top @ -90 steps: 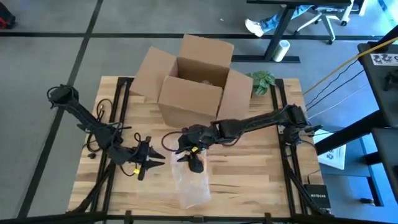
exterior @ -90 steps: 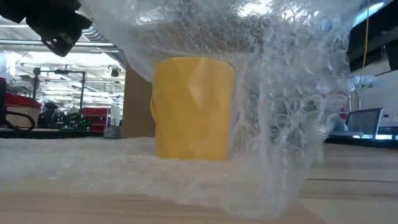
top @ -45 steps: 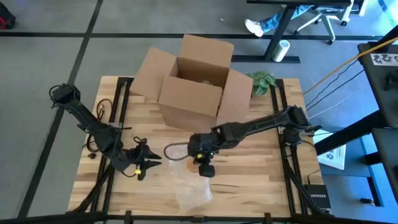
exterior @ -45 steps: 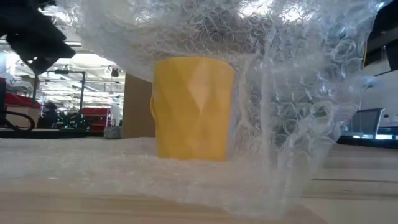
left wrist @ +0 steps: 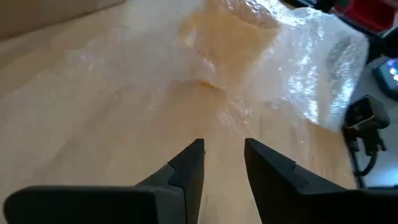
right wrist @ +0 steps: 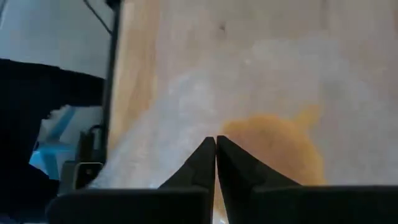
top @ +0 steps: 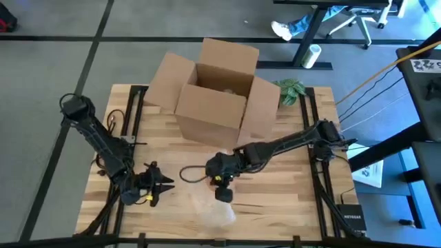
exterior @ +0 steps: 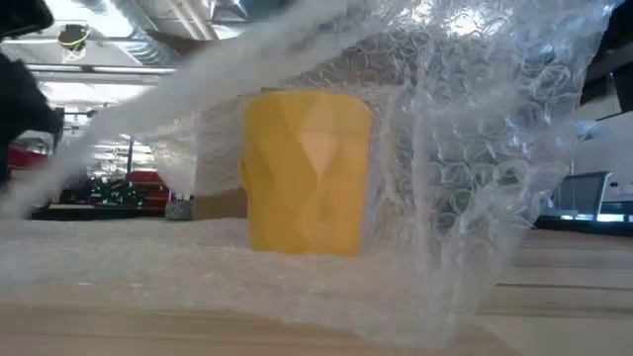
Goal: Wrap mug
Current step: Wrap the yellow mug with the bubble wrap
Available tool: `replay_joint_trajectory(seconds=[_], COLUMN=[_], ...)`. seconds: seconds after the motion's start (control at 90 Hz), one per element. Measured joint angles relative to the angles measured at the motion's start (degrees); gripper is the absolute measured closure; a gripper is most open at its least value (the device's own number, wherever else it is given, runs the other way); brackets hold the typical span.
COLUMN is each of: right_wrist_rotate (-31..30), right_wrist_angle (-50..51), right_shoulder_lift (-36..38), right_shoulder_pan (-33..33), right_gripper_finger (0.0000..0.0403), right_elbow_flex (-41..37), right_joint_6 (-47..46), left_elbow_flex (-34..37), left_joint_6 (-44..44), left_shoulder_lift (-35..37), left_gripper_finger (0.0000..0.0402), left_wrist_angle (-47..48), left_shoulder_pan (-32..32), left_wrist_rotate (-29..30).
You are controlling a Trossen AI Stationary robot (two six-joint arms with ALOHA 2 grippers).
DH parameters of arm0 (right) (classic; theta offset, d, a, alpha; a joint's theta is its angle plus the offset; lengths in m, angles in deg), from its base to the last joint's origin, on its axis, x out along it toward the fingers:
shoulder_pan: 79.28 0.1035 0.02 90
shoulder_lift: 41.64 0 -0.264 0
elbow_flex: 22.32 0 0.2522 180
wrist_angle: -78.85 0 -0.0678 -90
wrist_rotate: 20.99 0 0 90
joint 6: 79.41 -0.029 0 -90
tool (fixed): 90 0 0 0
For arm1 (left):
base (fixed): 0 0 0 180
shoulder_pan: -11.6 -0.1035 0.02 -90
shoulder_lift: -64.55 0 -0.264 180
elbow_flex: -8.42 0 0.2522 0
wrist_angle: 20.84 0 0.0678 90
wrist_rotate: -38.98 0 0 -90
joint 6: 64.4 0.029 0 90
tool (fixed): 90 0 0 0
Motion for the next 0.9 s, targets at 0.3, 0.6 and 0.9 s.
replay_joint_trajectory(seconds=[0.3,0.6,0.9], right_wrist_rotate=[1.91,3.98,-3.25], right_wrist_angle=[0.12,-1.87,-3.00], right_shoulder_lift=[-7.35,-11.59,-11.73], right_shoulder_pan=[-0.15,-2.85,-3.13], right_gripper_finger=[0.0403,0.0403,0.0403], right_elbow_flex=[-0.04,0.28,1.92], right_joint_6=[-3.07,-6.56,-10.36], left_elbow_flex=[-1.95,-2.38,-2.40], left_joint_6=[-1.53,-1.06,19.47], left_shoulder_lift=[-5.23,-11.33,-17.06], left_gripper_finger=[0.0304,0.0304,0.0304], left_wrist_angle=[-2.42,-6.35,-26.49], left_shoulder_pan=[3.25,0.86,-5.20], left_wrist_rotate=[2.62,2.53,-4.08])
